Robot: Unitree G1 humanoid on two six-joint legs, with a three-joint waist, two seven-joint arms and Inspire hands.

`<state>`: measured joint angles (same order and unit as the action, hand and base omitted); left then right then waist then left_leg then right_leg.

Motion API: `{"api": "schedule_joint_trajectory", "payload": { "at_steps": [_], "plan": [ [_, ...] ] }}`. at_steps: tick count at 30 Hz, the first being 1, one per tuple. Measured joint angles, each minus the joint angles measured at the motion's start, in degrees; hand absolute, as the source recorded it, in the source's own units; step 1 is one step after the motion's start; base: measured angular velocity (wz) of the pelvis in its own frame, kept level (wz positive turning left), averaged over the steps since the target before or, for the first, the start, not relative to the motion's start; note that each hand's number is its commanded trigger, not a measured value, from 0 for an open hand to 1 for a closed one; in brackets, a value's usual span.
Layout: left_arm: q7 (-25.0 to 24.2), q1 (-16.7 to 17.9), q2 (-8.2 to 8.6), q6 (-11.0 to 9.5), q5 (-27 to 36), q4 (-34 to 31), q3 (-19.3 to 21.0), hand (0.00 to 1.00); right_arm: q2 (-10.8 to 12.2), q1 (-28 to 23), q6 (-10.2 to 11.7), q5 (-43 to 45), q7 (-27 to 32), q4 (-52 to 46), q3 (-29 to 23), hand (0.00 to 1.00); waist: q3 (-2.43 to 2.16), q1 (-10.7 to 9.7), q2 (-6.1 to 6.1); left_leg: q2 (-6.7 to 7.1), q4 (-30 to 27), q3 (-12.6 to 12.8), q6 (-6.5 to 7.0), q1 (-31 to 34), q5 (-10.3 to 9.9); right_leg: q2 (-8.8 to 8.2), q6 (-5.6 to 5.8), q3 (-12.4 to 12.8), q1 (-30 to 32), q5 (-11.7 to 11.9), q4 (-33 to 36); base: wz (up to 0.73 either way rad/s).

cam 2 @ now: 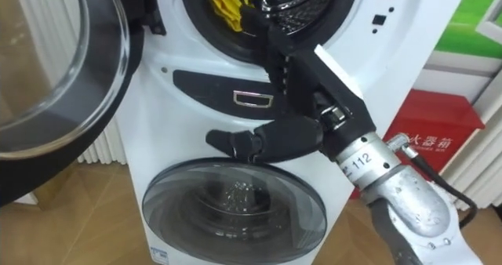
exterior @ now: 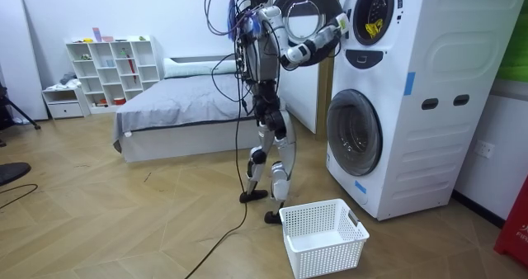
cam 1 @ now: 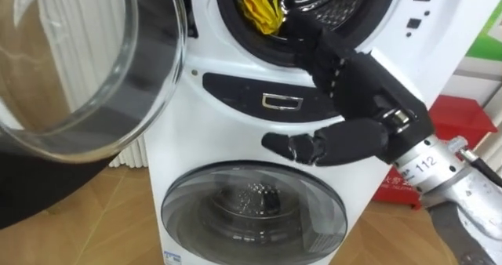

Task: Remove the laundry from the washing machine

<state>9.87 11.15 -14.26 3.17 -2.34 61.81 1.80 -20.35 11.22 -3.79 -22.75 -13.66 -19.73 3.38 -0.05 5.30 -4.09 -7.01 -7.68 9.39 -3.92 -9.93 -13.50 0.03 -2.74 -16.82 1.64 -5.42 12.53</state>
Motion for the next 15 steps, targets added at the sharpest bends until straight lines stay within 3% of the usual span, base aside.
{"api": "schedule_joint_trajectory", "payload": {
  "at_steps": [10,13,15],
  "plan": [
    [-0.1,-0.8,1.0,0.2,0.4,0.0,-0.3,0.0,0.7,6.4,0.3,-2.1,6.5,1.1,1.9,0.0,-0.01,1.5,0.12,-0.23,-1.3,-0.2,0.0,0.3,0.0,-0.02,-0.23,-0.2,0.0,0.0,0.3,0.01],
    [-0.3,-0.8,0.9,0.3,0.5,0.1,-0.3,0.0,1.1,6.4,0.3,-1.2,6.7,1.2,2.7,0.0,0.58,2.0,-0.82,-0.23,-2.5,-0.3,-0.1,0.7,0.0,-0.34,-0.33,-0.5,0.1,-0.8,1.3,0.08],
    [-0.5,-0.8,0.72,0.6,2.0,0.2,-0.7,0.0,2.2,6.4,0.3,-1.0,7.5,2.5,2.8,0.0,0.73,2.5,-1.43,-1.01,-6.8,-0.3,-0.7,2.4,-1.8,-0.4,-0.59,-0.5,0.7,-2.9,4.1,0.14]
  ]
}}
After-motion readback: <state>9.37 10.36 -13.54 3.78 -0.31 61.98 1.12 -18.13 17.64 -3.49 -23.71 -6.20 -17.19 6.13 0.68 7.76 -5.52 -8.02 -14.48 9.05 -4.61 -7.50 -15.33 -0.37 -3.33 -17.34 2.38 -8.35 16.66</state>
